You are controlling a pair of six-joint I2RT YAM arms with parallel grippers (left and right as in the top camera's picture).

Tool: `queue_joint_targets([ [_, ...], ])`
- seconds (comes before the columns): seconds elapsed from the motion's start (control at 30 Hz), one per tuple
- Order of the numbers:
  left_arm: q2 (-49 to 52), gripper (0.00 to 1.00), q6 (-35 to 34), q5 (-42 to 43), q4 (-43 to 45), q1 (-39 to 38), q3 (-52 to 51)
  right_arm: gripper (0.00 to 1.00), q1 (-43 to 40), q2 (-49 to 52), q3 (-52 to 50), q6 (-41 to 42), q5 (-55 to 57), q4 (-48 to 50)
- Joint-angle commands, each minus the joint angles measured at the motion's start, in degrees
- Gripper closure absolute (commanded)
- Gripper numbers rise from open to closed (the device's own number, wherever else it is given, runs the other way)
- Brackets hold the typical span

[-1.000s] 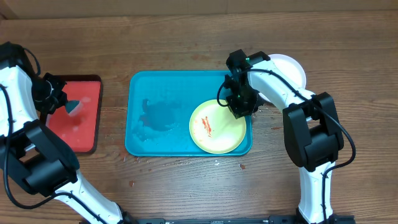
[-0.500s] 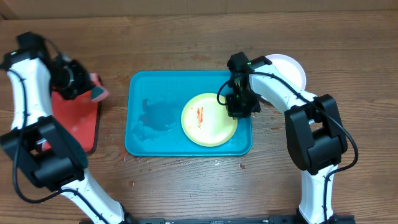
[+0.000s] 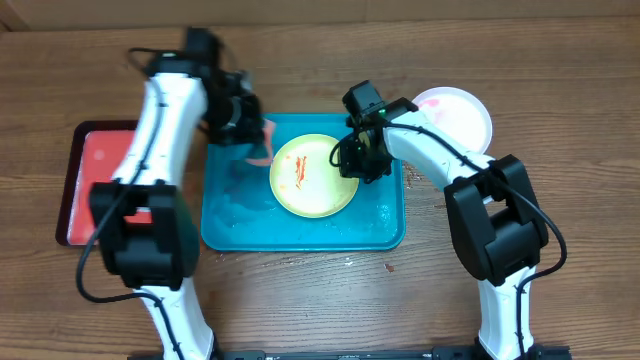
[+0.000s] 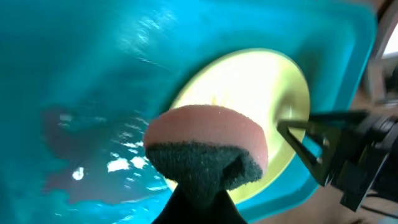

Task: Clean dirty plates on tray and stack at the side
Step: 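Bring the sponge from the red tray onto the yellow-green plate with the left gripper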

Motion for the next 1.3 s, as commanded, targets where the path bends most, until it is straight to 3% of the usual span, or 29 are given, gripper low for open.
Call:
queue_joint_targets([
  [0.0, -0.6, 0.96, 0.9, -5.9, -0.3, -4.5, -0.3, 0.62, -0.1, 1.6, -1.2, 4.4, 2.1, -2.3],
  [0.07, -0.2, 0.96, 0.6, -6.8, 0.2, -7.1, -0.3, 0.66, -0.1, 1.6, -1.2, 6.5, 2.1, -3.7],
  [0.23, 1.2, 0.96, -1.5, -6.9, 2.6, -11.2, -0.3, 0.91, 0.0, 1.7, -1.2, 9.2, 2.1, -4.2],
  [0.4, 4.2, 0.96, -2.9, -6.8, 3.4, -12.4, -0.3, 0.96, 0.0, 1.7, -1.2, 9.7, 3.0, -4.2],
  [0.63, 11.3, 0.96, -5.8, -2.1, 5.6, -13.1, -0.3, 0.96, 0.0, 1.7, -1.2, 9.7, 3.6, -3.1],
  [0.8, 17.6, 0.96, -5.8, -3.5, 6.8, -13.5, -0.3, 0.96, 0.0, 1.7, -1.2, 9.7, 5.3, -3.0],
  [1.0, 21.7, 0.96, -5.9, -22.3, 5.3, -13.0, -0.3, 0.96, 0.0, 1.7, -1.2, 9.7, 6.0, -3.1],
  [1.17, 21.6, 0.96, -12.5, -41.5, 3.4, -12.5, 0.2, 0.96, 0.0, 1.7, -1.2, 9.7, 6.1, -2.8],
  [1.27, 21.6, 0.96, -16.7, -47.3, 2.4, -12.5, 1.0, 0.96, 0.0, 1.7, -1.2, 9.7, 6.1, -2.4],
])
